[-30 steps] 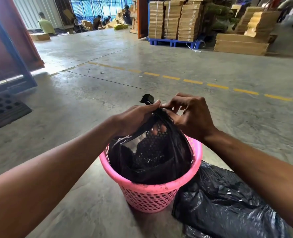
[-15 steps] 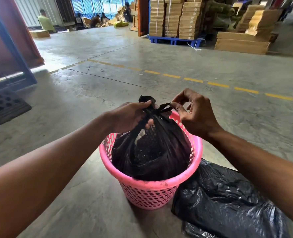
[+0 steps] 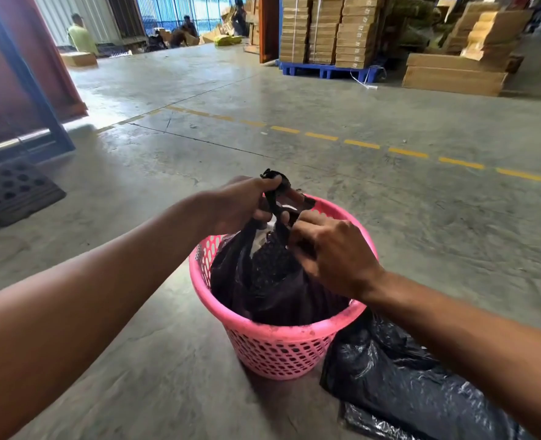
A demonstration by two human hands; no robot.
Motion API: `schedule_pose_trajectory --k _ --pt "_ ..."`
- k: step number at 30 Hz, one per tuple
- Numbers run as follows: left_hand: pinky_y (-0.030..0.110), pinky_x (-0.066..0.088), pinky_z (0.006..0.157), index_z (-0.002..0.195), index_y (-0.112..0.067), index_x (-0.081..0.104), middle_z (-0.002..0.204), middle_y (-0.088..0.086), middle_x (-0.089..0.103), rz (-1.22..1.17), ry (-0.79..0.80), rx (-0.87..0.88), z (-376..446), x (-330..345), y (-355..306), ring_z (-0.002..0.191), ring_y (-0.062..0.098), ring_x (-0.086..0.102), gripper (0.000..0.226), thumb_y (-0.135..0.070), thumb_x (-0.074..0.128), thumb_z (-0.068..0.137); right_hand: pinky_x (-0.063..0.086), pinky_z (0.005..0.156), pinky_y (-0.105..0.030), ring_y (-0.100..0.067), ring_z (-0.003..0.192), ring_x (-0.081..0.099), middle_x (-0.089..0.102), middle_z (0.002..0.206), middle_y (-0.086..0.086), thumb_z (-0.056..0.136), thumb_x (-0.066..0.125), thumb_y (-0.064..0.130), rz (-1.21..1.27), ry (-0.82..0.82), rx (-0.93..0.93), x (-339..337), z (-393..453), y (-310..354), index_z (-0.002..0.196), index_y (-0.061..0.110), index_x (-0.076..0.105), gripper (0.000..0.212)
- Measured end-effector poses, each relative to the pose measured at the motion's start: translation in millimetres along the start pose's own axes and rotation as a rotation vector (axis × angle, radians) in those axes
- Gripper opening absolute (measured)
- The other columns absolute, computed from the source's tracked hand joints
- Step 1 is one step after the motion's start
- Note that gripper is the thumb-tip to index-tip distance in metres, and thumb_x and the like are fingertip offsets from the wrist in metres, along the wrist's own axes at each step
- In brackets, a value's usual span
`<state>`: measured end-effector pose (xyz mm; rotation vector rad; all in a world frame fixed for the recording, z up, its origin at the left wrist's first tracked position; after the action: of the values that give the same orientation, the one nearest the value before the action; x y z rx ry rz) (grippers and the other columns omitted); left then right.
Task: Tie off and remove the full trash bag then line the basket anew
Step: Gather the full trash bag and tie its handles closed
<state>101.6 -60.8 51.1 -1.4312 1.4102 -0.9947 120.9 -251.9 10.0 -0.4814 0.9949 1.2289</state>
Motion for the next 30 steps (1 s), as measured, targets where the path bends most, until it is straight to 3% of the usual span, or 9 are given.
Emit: schedule_pose_trajectory --k 2,5,8,13,15,18,21,25,30 --pt "0.021 0.041 0.049 0.125 0.009 0.062 0.065 0.006 0.064 0.166 -0.063 0.155 -6 9 0 0.050 0.015 0.048 0.050 -0.032 0.037 0.109 0.054 0.063 -0.041 -0.027 0.077 0.068 0.066 0.088 0.002 0.084 0.063 0.029 0.001 0.035 -0.044 -2 2 -3 0.080 0.021 0.068 0.010" --pt "0.036 0.051 0.065 0.103 -0.010 0.067 0.078 0.006 0.062 0.857 -0.188 0.509 -11 10 4 0.069 0.026 0.064 0.037 -0.034 0.039 0.108 0.047 0.063 -0.033 -0.015 0.065 0.058 0.060 0.074 0.007 0.081 0.065 0.033 0.089 -0.132 0.118 -15 12 -7 0.075 0.019 0.065 0.015" --pt "0.038 0.048 0.082 0.112 -0.018 0.064 0.103 0.002 0.062 1.265 -0.219 0.802 -16 7 18 0.095 0.024 0.065 0.026 -0.034 0.044 0.104 0.035 0.062 -0.025 0.000 0.057 0.049 0.053 0.069 0.014 0.079 0.065 0.019 0.152 -0.258 0.304 -23 28 -22 0.090 0.020 0.065 0.011" --pt "0.030 0.041 0.098 0.116 -0.015 0.067 0.128 0.005 0.060 1.286 -0.105 1.007 -25 10 34 0.114 0.023 0.059 0.022 -0.026 0.053 0.103 0.034 0.075 -0.004 0.026 0.082 0.050 0.058 0.140 0.008 0.071 0.045 0.002 0.313 0.048 0.147 -30 54 -28 0.134 0.028 0.062 0.071" --pt "0.037 0.044 0.099 0.113 -0.012 0.068 0.128 0.008 0.058 1.287 -0.069 1.019 -26 11 34 0.116 0.025 0.058 0.024 -0.025 0.051 0.104 0.035 0.071 -0.002 0.025 0.079 0.053 0.068 0.121 0.008 0.071 0.044 0.006 0.315 0.150 0.097 -31 59 -29 0.124 0.023 0.071 0.062" --pt "0.043 0.045 0.100 0.112 -0.009 0.068 0.131 0.009 0.054 1.207 -0.044 0.977 -24 11 37 0.119 0.025 0.058 0.027 -0.026 0.048 0.105 0.047 0.062 -0.030 -0.001 0.063 0.061 0.072 0.076 0.007 0.069 0.050 0.017 0.275 0.122 0.102 -33 58 -35 0.091 0.017 0.076 0.035" --pt "0.038 0.042 0.109 0.118 -0.015 0.068 0.136 0.006 0.046 1.035 -0.107 0.928 -21 6 40 0.125 0.015 0.055 0.023 -0.021 0.052 0.103 0.054 0.067 -0.036 -0.014 0.070 0.070 0.075 0.075 0.002 0.072 0.057 0.017 0.278 0.078 0.152 -32 53 -48 0.085 0.017 0.074 0.022" --pt "0.037 0.037 0.115 0.113 -0.019 0.071 0.132 0.001 0.044 0.884 -0.154 0.746 -11 -19 55 0.128 0.013 0.050 0.033 -0.038 0.048 0.100 0.056 0.066 -0.031 -0.008 0.070 0.071 0.077 0.075 0.005 0.083 0.074 0.018 0.495 0.153 0.256 -21 37 -70 0.082 0.017 0.075 0.001" --pt "0.047 0.033 0.110 0.086 -0.018 0.064 0.113 -0.008 0.047 1.156 -0.096 0.403 -7 -43 83 0.116 0.018 0.044 0.049 -0.057 0.035 0.091 0.042 0.060 -0.024 -0.004 0.055 0.056 0.069 0.063 0.006 0.080 0.079 0.017 0.197 0.315 0.396 -12 12 -101 0.068 0.018 0.069 0.016"
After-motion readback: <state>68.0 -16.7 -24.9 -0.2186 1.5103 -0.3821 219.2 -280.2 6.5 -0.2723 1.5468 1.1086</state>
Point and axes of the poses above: each hand's wrist, its own z-axis towards the middle knuckle, its own x-axis out of the palm, y = z × x, the point moved 1 cm from there along z, towards the middle knuckle
